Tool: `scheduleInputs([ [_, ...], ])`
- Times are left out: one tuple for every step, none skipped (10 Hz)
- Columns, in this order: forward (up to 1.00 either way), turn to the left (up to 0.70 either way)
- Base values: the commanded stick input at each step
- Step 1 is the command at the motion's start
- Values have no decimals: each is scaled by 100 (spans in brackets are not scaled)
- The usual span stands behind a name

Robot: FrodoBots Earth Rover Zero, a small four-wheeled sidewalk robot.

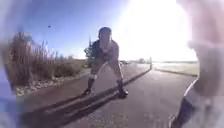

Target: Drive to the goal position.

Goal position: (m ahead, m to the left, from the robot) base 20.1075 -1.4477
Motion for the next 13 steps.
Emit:
scheduleInputs([
  [70,0],
  [70,0],
  [35,0],
  [0,0],
  [0,0],
  [0,0],
  [0,0],
  [0,0],
  [0,0],
  [0,0],
  [0,0],
  [0,0],
  [11,0],
])
